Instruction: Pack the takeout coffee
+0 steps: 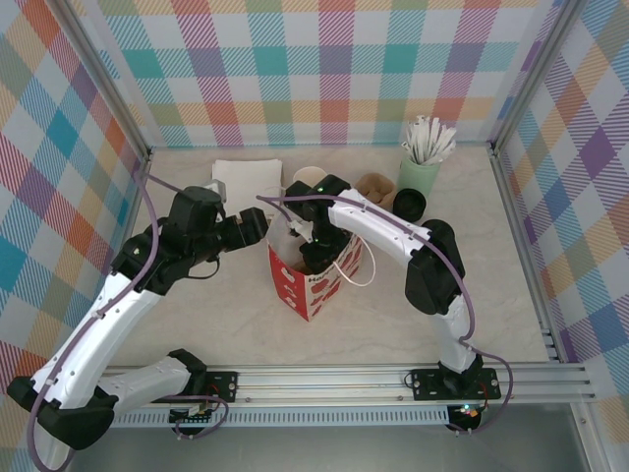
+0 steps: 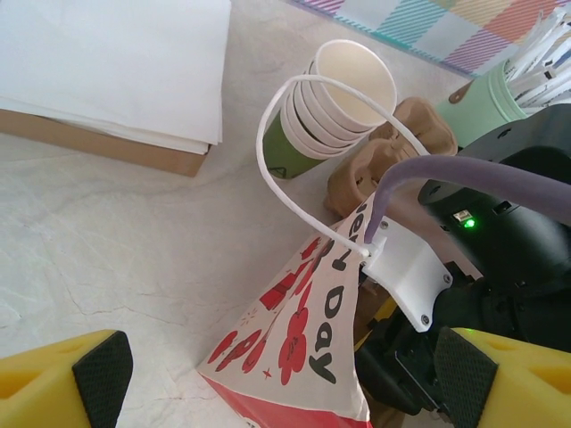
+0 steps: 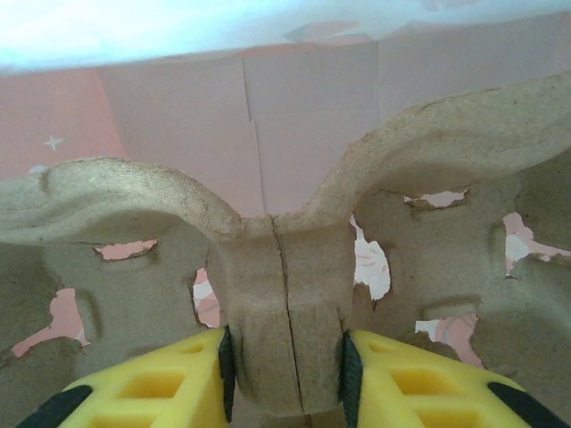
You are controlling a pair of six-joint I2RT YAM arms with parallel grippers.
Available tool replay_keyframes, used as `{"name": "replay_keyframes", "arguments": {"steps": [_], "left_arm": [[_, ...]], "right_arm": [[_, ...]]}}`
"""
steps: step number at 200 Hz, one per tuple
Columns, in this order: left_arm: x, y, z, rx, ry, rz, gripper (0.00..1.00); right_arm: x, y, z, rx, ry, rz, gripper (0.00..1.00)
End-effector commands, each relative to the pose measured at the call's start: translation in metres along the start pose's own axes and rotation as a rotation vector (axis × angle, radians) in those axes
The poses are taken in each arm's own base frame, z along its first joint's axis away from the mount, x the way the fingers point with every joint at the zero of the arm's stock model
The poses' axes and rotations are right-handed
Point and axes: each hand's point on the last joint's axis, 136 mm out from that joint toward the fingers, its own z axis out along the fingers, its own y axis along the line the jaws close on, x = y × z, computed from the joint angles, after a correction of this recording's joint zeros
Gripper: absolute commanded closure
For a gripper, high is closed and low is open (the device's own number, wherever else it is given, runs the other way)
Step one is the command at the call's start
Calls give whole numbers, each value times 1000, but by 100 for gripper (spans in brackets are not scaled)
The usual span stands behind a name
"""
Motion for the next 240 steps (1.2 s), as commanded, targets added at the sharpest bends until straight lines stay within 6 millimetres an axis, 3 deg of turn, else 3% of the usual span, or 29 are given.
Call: {"name": "replay_keyframes", "arguments": {"steps": [1,69,240], "left_arm": [[-7,6,-14,-23,-30,-2,10],[-8,5,-18,-18,-30,3,10],[-5,13,-27,-33,-38,13,9]], "right_arm": [[5,1,2,9,30,-21,57],[-2,2,-21,12,-40,-21,40],[-14,5,-66,10,-174,-8,30]]}}
